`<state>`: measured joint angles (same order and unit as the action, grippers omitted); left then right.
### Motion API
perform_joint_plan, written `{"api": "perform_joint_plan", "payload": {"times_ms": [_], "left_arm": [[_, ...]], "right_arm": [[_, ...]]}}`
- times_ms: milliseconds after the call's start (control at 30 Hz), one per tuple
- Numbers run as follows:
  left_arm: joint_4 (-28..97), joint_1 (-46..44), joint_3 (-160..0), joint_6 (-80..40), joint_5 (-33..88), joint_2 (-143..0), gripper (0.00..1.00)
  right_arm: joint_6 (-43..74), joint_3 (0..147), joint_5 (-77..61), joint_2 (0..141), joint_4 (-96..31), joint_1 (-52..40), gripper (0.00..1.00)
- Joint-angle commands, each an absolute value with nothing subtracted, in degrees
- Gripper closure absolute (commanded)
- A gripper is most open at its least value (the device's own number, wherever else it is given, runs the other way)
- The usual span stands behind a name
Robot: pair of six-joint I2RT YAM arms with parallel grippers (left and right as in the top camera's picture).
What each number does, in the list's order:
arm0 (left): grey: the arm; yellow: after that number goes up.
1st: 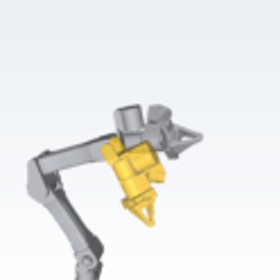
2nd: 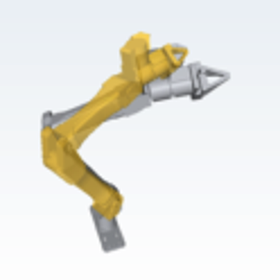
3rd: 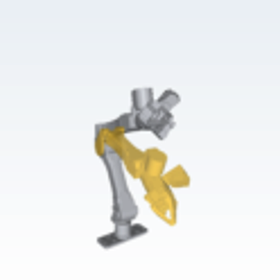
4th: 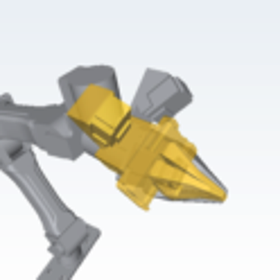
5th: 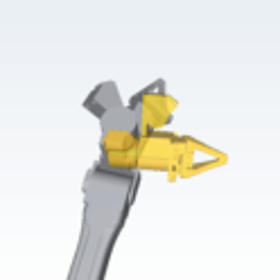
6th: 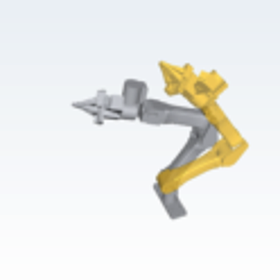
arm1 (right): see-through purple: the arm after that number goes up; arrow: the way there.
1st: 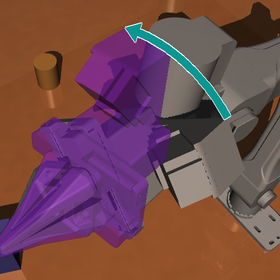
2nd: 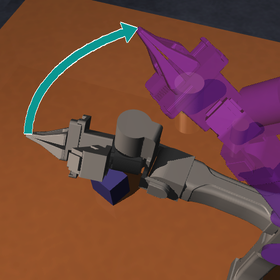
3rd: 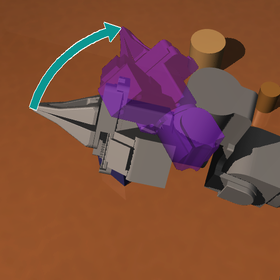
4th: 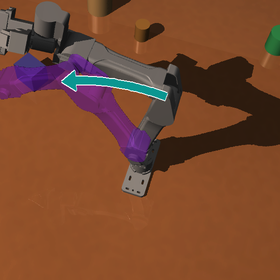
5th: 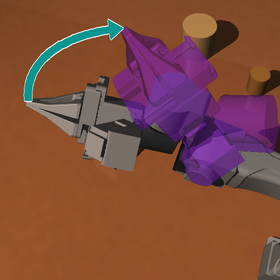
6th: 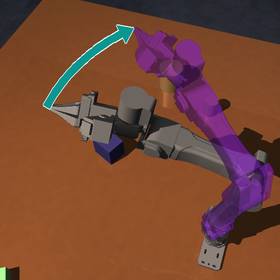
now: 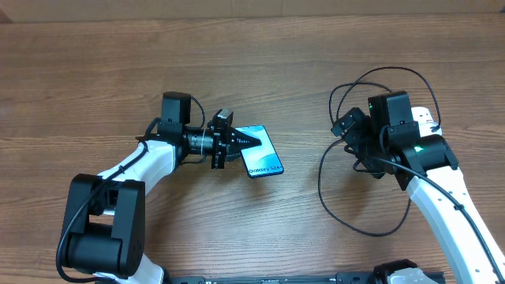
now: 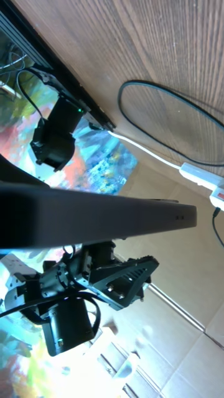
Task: Plug charger to phone and switch on socket
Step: 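Lower the right gripper onto the black cable and grasp its USB-C plug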
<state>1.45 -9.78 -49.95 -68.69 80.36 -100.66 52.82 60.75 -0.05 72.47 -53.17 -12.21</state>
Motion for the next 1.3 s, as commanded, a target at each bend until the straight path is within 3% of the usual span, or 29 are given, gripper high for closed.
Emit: {"api": "perform_joint_plan", "payload": {"times_ms": [0, 200, 467, 867, 1267], "left_arm": [[1.21, -9.78, -50.3, -69.06, 84.05, -100.29, 0.96], [1.21, -9.78, -50.3, -69.06, 83.92, -100.29, 0.96], [1.21, -9.78, -50.3, -69.04, 82.0, -100.29, 0.96], [1.23, -9.78, -50.3, -69.04, 81.25, -100.29, 0.96], [1.21, -9.78, -50.3, -69.01, 80.58, -100.29, 0.96]], "right_arm": [[52.45, 61.95, -0.14, 71.79, -52.77, -12.25, 0.0], [52.4, 61.95, 1.74, 71.79, -51.33, -12.23, 0.0], [50.48, 63.05, 3.97, 75.81, -51.55, -8.01, 0.08], [46.41, 77.82, 4.03, 99.68, -57.12, 0.86, 0.2], [49.69, 78.67, 5.52, 111.94, -50.33, 2.0, 0.29]]}}
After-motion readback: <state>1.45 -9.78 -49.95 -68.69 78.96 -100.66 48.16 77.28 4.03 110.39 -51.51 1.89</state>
